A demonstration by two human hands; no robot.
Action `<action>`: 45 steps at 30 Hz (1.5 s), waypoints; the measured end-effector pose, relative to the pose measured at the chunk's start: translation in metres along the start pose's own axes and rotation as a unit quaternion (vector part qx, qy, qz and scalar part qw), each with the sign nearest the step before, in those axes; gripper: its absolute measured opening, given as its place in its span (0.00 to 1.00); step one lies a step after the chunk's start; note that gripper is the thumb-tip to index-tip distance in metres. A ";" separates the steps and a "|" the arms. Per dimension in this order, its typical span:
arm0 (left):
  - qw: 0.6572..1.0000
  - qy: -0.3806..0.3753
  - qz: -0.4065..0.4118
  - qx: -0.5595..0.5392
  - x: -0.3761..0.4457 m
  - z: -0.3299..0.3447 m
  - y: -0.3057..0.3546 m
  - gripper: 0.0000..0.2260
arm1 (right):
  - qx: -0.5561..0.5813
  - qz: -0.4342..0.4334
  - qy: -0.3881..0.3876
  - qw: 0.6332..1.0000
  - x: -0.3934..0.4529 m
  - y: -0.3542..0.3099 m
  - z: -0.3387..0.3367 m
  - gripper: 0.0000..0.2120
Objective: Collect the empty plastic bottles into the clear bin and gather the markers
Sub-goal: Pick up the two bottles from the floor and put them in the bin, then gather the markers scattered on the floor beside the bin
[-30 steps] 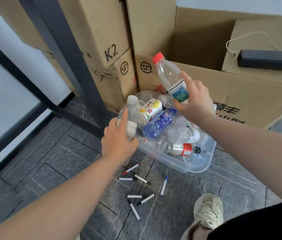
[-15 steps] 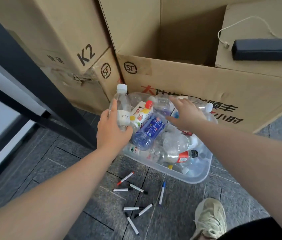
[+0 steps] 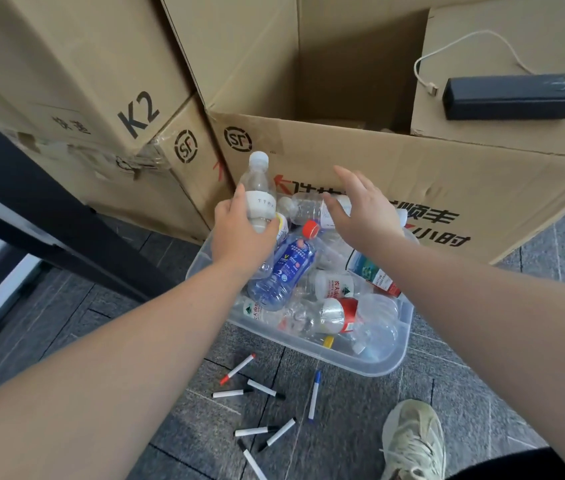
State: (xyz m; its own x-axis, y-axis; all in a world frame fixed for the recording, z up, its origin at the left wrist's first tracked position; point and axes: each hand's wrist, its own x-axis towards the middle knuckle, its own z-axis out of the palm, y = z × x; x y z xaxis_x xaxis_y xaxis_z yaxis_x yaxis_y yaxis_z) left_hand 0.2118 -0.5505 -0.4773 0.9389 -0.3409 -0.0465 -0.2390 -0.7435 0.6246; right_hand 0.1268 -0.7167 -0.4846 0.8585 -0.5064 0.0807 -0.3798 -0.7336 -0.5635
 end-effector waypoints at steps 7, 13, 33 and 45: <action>0.998 -0.039 0.013 0.047 0.002 0.027 0.005 0.38 | 0.006 0.016 0.020 1.000 0.006 0.004 -0.005 0.26; 0.973 -0.097 0.006 0.209 0.004 0.033 0.000 0.37 | -0.010 -0.004 0.003 1.000 0.002 -0.001 -0.002 0.26; 0.968 -0.063 0.034 0.242 -0.089 -0.042 -0.067 0.29 | 0.006 -0.136 -0.039 0.990 -0.055 -0.078 0.023 0.25; 0.941 -0.174 -0.104 0.272 -0.195 -0.008 -0.186 0.26 | -0.019 -0.317 -0.183 0.930 -0.188 -0.054 0.122 0.20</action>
State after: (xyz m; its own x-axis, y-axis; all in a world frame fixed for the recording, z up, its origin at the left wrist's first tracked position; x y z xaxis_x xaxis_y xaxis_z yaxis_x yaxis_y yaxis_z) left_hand 0.0749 -0.3408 -0.5784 0.8641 -0.2538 -0.4347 -0.2399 -0.9668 0.0877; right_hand 0.0277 -0.5263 -0.5698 0.9714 0.2170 0.0964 0.2367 -0.8516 -0.4677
